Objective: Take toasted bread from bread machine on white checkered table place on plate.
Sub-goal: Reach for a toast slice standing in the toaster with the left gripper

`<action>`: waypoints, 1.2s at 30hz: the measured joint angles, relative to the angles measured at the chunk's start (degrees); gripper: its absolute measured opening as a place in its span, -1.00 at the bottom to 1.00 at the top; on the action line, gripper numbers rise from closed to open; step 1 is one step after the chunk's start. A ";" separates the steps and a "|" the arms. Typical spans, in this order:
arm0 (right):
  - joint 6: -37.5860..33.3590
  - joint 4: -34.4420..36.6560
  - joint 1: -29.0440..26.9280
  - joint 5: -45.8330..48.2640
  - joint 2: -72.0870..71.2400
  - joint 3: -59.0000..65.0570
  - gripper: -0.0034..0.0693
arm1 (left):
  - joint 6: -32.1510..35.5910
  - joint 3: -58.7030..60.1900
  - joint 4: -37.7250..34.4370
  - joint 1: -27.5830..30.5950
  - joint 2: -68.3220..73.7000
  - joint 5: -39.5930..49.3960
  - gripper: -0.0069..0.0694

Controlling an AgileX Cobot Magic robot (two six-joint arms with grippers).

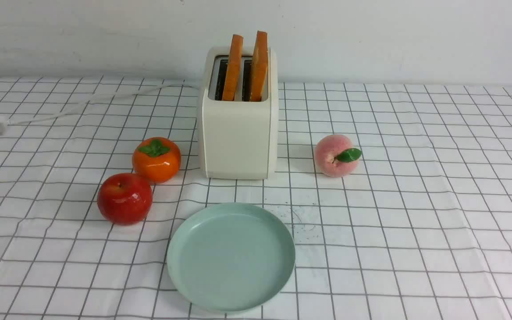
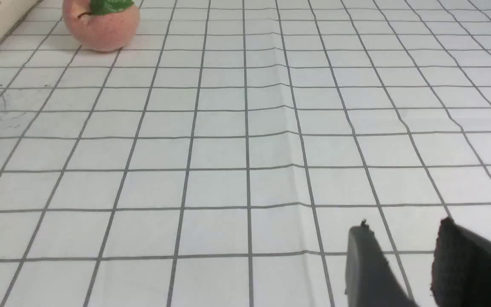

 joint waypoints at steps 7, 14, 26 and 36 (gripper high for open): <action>0.00 0.00 0.00 0.00 0.00 0.00 -0.25 | 0.00 0.00 0.00 0.00 0.00 0.00 -0.20; 0.00 0.00 0.00 0.00 0.00 0.00 -0.25 | 0.00 0.00 0.00 0.00 0.00 0.00 -0.20; 0.00 0.00 0.00 0.00 0.00 0.00 -0.25 | 0.00 0.00 0.00 0.00 0.00 0.00 -0.20; 0.00 0.00 0.00 0.00 0.00 0.00 -0.25 | 0.05 0.00 0.75 0.00 0.00 -0.18 -0.20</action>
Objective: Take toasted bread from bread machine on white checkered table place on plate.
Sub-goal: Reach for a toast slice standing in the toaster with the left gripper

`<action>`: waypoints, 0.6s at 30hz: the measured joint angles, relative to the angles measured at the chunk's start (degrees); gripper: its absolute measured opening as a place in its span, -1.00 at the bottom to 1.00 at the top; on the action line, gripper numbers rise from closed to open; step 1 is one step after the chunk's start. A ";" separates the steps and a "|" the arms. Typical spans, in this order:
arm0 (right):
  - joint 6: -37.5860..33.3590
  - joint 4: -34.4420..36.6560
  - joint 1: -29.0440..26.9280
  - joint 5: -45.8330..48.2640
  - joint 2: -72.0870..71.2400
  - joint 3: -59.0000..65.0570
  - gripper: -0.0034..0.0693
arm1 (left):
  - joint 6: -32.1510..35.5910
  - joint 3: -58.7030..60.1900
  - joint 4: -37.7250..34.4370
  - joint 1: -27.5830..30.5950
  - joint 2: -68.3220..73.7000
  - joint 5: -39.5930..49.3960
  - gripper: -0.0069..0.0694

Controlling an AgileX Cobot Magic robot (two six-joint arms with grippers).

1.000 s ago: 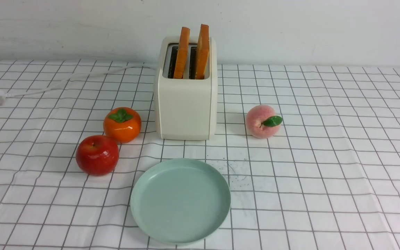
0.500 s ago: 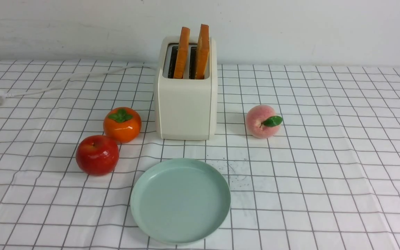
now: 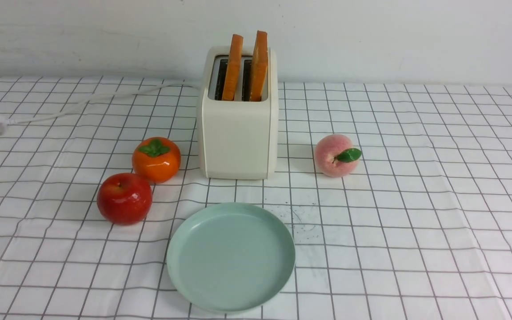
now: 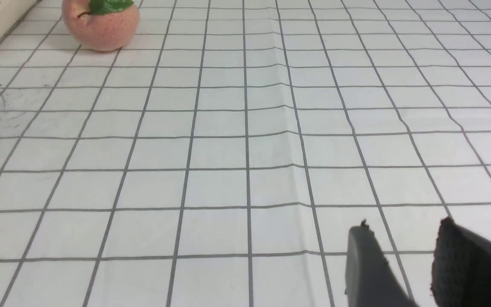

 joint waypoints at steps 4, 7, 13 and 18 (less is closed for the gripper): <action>0.00 0.00 0.00 0.00 0.00 0.00 -0.25 | -1.01 0.00 -0.05 0.00 0.00 -1.26 -0.20; 0.00 0.00 0.00 0.00 0.00 0.00 -0.25 | -6.02 0.00 -7.78 0.00 0.00 -6.01 -0.20; 0.00 0.00 0.00 0.00 0.00 0.00 -0.25 | -12.41 0.00 -25.37 0.00 0.00 -18.61 -0.20; 0.00 0.00 0.00 0.00 0.00 0.00 -0.25 | -12.53 -0.23 -28.88 0.00 0.00 -27.78 -0.21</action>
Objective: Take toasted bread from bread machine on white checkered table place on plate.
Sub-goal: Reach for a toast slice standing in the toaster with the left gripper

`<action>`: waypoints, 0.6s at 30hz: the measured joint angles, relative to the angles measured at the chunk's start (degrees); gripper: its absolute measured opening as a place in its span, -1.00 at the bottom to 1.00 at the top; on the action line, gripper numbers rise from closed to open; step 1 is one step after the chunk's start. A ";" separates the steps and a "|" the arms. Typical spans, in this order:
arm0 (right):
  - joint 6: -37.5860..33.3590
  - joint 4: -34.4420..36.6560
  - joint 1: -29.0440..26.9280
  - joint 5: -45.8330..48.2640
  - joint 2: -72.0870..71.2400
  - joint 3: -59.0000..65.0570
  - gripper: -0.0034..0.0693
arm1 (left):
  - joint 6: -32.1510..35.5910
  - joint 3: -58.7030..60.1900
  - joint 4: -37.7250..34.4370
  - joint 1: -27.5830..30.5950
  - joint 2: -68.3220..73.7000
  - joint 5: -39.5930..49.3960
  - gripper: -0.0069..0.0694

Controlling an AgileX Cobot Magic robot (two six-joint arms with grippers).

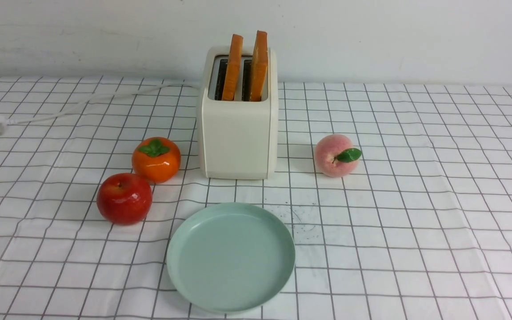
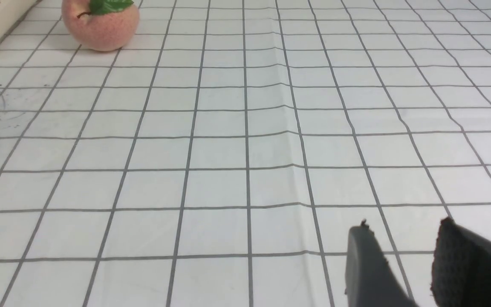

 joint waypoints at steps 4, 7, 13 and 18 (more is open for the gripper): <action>0.00 0.00 0.00 0.00 0.00 0.00 -0.25 | 0.24 -6.29 -0.24 0.00 1.20 6.23 -0.37; 0.00 0.00 0.00 0.00 0.00 0.00 -0.25 | 3.39 -17.07 2.79 0.00 10.04 19.25 -0.65; 0.00 0.00 0.00 0.00 0.00 0.00 -0.25 | 6.68 -37.76 13.00 0.00 36.80 44.98 -0.85; 0.00 0.00 0.00 0.00 0.00 0.00 -0.25 | 12.33 -54.19 15.06 -0.18 60.07 56.52 -0.85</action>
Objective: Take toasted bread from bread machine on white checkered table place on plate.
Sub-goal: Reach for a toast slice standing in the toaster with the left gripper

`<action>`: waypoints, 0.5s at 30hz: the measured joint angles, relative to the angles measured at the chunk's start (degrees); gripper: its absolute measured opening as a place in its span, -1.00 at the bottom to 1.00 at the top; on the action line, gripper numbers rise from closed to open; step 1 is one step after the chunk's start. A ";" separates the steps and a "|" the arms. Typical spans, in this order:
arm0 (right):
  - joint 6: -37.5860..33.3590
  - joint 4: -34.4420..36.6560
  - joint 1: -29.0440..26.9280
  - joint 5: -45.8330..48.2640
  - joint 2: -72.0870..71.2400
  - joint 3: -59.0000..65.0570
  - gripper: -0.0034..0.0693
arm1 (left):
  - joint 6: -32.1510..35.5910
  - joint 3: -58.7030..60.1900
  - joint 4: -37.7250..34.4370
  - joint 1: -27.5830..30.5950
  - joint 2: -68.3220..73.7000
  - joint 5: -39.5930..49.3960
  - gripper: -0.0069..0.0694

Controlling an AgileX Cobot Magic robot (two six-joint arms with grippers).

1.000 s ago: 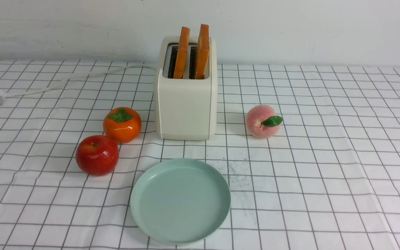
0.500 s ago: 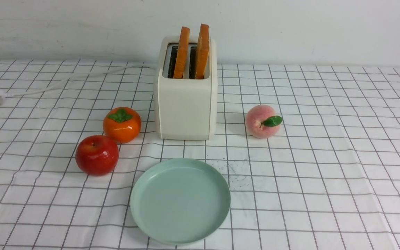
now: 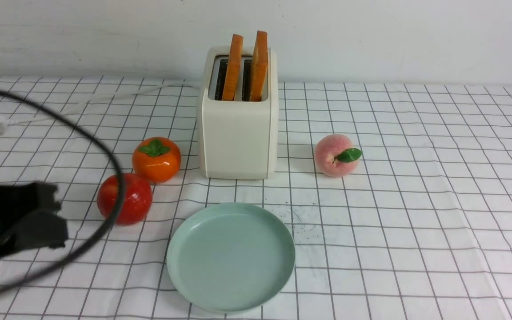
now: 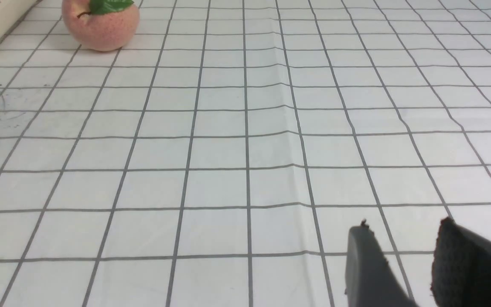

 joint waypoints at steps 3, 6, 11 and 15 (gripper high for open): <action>0.00 0.00 0.00 0.00 0.00 0.00 -0.25 | 1.66 -9.99 0.26 -4.11 10.57 0.83 -0.85; 0.00 0.00 0.00 0.00 0.00 0.00 -0.25 | -0.62 -20.53 5.28 -11.97 18.26 0.61 -0.85; 0.00 0.00 0.00 0.00 0.00 0.00 -0.25 | -10.71 -42.03 20.42 -20.71 33.23 0.94 -0.85; 0.00 0.00 0.00 0.00 0.00 0.00 -0.25 | -13.39 -62.50 28.13 -21.72 47.86 6.69 -0.68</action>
